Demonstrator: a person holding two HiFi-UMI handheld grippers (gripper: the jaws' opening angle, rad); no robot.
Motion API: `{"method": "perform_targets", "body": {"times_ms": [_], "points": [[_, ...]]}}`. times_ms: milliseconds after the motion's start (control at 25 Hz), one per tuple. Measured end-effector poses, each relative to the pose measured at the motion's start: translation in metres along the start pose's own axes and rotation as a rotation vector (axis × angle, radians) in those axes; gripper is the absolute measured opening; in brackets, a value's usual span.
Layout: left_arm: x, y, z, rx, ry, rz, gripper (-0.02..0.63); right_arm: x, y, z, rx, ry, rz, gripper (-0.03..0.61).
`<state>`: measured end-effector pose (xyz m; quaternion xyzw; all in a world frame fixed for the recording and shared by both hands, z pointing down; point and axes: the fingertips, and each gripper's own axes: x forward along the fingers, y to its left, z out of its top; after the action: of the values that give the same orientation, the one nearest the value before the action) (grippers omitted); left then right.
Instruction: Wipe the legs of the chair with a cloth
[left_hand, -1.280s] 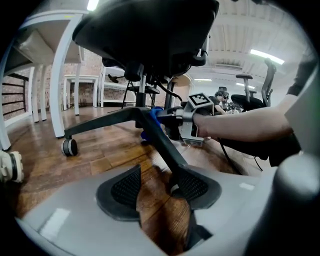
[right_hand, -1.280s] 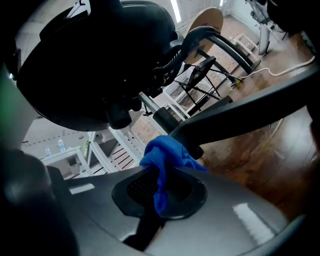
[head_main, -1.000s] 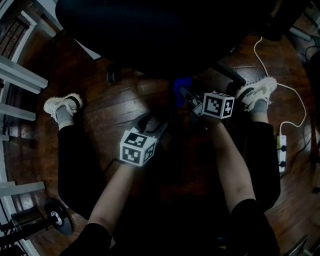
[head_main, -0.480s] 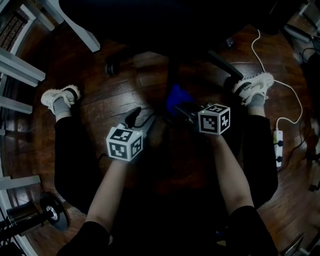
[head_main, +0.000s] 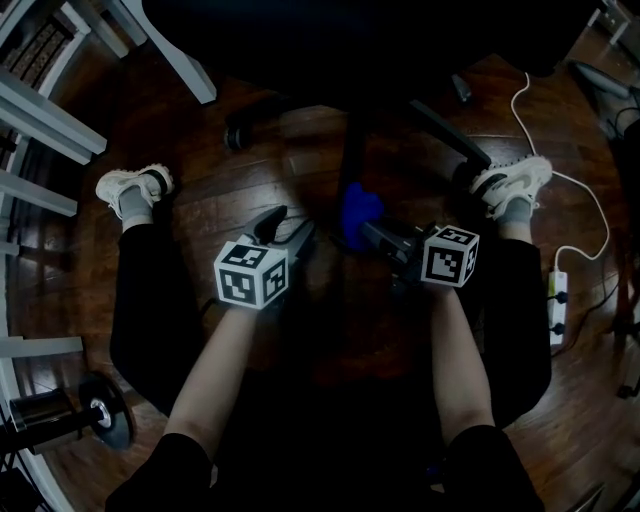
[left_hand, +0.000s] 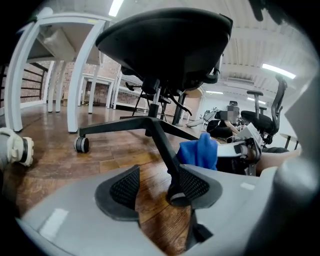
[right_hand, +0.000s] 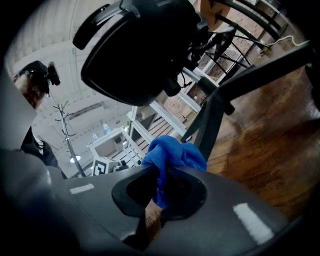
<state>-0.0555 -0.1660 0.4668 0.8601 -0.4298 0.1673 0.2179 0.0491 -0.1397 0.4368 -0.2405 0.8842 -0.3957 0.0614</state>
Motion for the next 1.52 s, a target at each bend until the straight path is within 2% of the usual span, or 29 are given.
{"method": "perform_targets", "body": {"times_ms": [200, 360, 480, 560, 760, 880, 1040, 1240, 1400, 1520], "points": [[0.045, -0.019, 0.010, 0.061, 0.048, 0.050, 0.246, -0.042, 0.008, 0.048, -0.013, -0.144, 0.018, 0.034], [0.090, -0.030, 0.016, 0.147, 0.124, 0.187, 0.262, -0.069, -0.003, 0.059, -0.008, -0.203, -0.035, 0.034], [0.107, -0.028, 0.009, 0.164, 0.197, 0.268, 0.260, -0.080, -0.012, 0.058, 0.001, -0.220, -0.071, 0.034], [0.113, -0.030, 0.003, 0.160, 0.216, 0.257, 0.157, -0.085, -0.016, 0.057, 0.009, -0.229, -0.083, 0.034], [0.113, -0.033, 0.001, 0.134, 0.196, 0.204, 0.153, -0.085, -0.023, 0.049, -0.002, -0.202, -0.122, 0.034], [0.106, -0.026, 0.004, 0.138, 0.178, 0.200, 0.153, -0.076, -0.023, 0.044, 0.006, -0.195, -0.118, 0.034], [0.099, -0.010, -0.010, 0.108, 0.186, 0.163, 0.152, -0.062, -0.017, 0.042, -0.015, -0.186, -0.105, 0.034], [0.076, 0.019, -0.007, 0.253, 0.227, 0.106, 0.153, -0.040, -0.022, 0.038, -0.020, -0.200, -0.123, 0.034], [0.049, 0.053, -0.013, 0.269, 0.237, 0.096, 0.147, -0.006, -0.037, 0.046, -0.072, -0.229, -0.236, 0.033], [0.033, 0.083, -0.016, 0.244, 0.244, 0.171, 0.140, 0.028, -0.058, 0.057, -0.156, -0.187, -0.370, 0.032]]}}
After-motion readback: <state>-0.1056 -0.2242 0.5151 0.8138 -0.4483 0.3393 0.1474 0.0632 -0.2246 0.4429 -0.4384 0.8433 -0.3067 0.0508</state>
